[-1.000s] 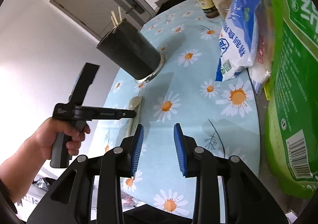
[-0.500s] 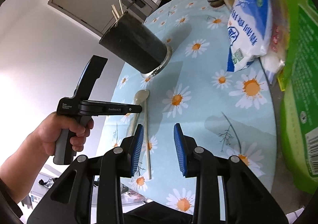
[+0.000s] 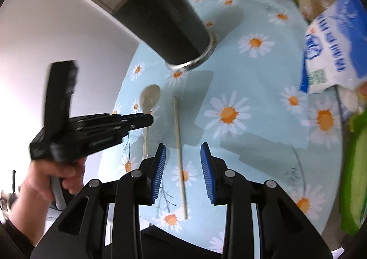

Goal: Organize utensils
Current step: 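Grasp the cream spoon handle with the left tool while the right tool grasps the wooden chopstick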

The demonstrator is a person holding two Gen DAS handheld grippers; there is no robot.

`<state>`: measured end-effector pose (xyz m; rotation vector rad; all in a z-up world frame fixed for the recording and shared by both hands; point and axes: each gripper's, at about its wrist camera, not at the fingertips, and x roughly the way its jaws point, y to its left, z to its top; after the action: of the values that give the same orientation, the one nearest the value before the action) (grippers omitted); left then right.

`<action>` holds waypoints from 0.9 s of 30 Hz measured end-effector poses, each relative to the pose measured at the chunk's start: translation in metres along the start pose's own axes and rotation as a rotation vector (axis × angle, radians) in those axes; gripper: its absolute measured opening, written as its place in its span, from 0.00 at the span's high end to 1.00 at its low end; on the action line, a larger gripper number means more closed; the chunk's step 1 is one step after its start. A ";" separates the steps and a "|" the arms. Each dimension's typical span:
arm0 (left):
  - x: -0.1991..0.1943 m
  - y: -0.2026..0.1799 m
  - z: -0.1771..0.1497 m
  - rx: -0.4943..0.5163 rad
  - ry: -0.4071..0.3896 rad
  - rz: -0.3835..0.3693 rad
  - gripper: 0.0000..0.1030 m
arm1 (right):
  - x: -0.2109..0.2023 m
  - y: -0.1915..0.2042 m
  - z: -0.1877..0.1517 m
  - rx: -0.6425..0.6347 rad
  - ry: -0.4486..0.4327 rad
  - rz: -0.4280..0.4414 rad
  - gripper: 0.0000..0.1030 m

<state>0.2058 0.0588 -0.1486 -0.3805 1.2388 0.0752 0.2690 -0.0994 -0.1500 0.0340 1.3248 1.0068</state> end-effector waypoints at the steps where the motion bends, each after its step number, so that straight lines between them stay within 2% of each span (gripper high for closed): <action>1: -0.002 0.003 -0.002 0.000 -0.009 -0.012 0.93 | 0.007 0.000 0.004 0.012 0.034 0.000 0.65; 3: -0.011 0.009 -0.010 0.000 -0.027 -0.037 0.93 | 0.019 0.002 0.011 0.013 0.081 -0.026 0.65; 10: -0.038 0.030 -0.034 0.004 -0.089 -0.111 0.93 | 0.046 0.025 0.033 -0.067 0.163 -0.132 0.65; 19: -0.059 0.050 -0.057 0.012 -0.131 -0.196 0.93 | 0.097 0.054 0.041 -0.176 0.335 -0.284 0.65; 27: -0.069 0.070 -0.072 0.025 -0.143 -0.255 0.93 | 0.130 0.068 0.048 -0.183 0.395 -0.374 0.65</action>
<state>0.0997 0.1113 -0.1204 -0.4999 1.0415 -0.1300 0.2562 0.0462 -0.1993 -0.5578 1.5157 0.8316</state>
